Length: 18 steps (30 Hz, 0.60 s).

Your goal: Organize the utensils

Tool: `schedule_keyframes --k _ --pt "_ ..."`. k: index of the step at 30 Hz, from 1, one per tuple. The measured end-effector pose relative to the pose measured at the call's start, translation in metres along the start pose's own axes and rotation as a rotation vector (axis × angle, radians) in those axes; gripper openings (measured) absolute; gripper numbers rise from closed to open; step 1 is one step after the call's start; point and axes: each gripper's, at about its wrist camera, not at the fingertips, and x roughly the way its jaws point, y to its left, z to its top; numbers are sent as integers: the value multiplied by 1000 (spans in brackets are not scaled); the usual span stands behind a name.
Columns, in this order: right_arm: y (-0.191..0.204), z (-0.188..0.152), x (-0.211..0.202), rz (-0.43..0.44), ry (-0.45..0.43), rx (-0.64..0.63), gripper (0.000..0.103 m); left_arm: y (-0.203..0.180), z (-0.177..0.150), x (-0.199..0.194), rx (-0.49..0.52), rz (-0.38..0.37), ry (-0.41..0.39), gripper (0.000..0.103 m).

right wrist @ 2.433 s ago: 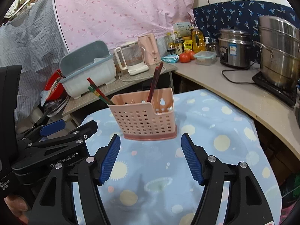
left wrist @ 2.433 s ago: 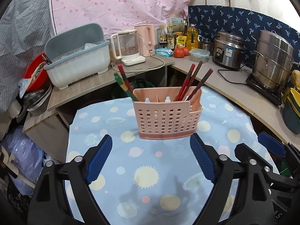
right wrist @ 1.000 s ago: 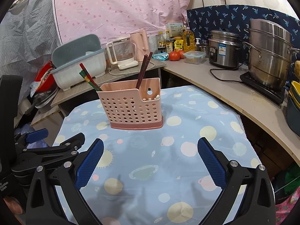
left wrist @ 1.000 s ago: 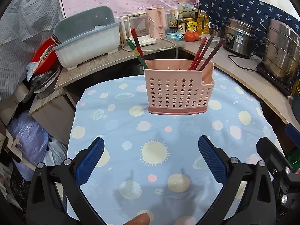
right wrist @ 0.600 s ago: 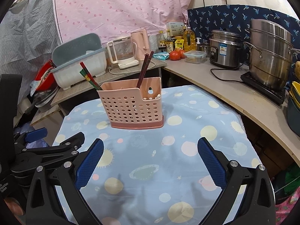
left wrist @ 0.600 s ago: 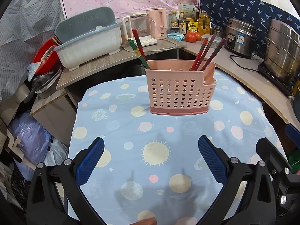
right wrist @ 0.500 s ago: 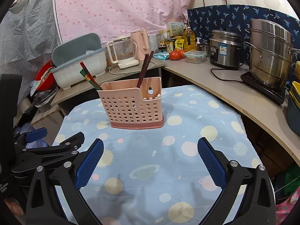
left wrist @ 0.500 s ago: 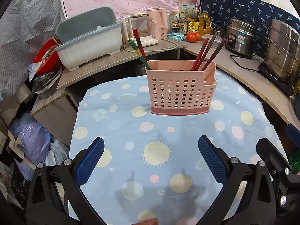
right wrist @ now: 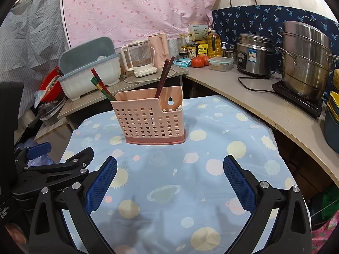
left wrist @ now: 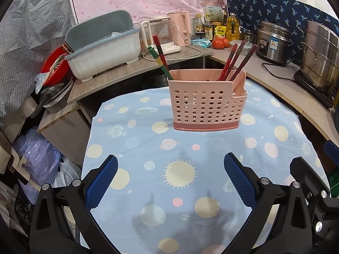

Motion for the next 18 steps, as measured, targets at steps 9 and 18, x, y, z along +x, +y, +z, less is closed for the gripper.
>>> schedule_keyframes --k 9,18 --pt "0 -2 1 -2 -1 3 97 -1 0 -2 5 -2 -10 96" --pt "-1 -2 0 -3 -4 2 97 -3 1 -2 7 -1 -15 96"
